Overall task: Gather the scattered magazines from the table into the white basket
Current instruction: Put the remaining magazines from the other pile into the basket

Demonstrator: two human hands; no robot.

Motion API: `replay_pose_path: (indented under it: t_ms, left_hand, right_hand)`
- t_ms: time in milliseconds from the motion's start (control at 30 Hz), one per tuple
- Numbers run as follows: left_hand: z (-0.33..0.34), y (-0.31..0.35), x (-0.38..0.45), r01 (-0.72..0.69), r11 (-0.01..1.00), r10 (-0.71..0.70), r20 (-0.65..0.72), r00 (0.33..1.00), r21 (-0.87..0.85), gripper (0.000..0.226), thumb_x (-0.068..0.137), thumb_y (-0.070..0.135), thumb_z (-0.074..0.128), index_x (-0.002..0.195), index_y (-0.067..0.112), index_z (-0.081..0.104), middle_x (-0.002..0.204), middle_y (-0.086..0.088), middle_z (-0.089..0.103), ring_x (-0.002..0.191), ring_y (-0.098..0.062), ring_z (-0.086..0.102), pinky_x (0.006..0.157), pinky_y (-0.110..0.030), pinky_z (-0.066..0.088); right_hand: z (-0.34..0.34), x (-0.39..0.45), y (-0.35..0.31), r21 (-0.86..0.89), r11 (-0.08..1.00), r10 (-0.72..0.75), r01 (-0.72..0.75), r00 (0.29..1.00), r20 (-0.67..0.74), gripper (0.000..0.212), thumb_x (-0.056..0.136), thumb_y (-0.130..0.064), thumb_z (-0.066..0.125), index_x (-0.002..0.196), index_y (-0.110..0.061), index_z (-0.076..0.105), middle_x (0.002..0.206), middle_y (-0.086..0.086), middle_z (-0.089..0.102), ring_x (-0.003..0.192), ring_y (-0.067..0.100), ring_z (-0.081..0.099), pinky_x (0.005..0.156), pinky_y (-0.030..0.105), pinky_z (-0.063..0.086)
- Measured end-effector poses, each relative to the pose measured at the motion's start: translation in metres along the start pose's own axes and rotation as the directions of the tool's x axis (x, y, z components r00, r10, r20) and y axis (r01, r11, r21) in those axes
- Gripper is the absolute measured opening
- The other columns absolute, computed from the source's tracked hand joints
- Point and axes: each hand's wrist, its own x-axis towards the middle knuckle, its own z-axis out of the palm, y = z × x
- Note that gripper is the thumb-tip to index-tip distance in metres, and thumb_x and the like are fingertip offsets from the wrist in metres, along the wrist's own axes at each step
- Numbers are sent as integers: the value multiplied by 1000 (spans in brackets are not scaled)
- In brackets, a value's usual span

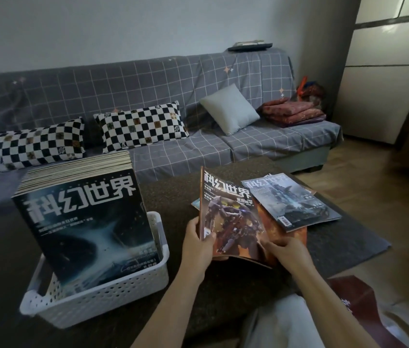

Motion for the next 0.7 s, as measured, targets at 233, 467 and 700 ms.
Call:
replay_pose_path:
  t_ms: [233,467,700]
  left_hand:
    - [-29,12,-35,-295,954,295,4,955,57,44,93,15,59,124,40,42,112,13,60,100,-7,61,85,-32,53]
    - [-81,37,-59,-460,888,459,-30,888,-20,35,95,10,54,117,37,49,93,12,69,83,0,65,66,-12,50]
    - [-152,45,-68,-481,869,495,-179,850,117,16,94,30,55,102,43,52,88,14,72,75,-5,68,56,-24,56]
  right_hand:
    - [-16,-35,-24,459,888,-89,22,988,125,44,78,-36,71,118,-19,61,118,8,63,107,27,56,99,47,43]
    - [-5,-69,-69,644,735,-368,213,922,116,30,82,-15,67,111,-18,60,93,1,73,88,20,69,82,40,53]
    - [36,-84,-112,612,712,-512,344,851,118,33,82,-14,68,108,-30,56,89,0,73,81,17,71,78,37,56]
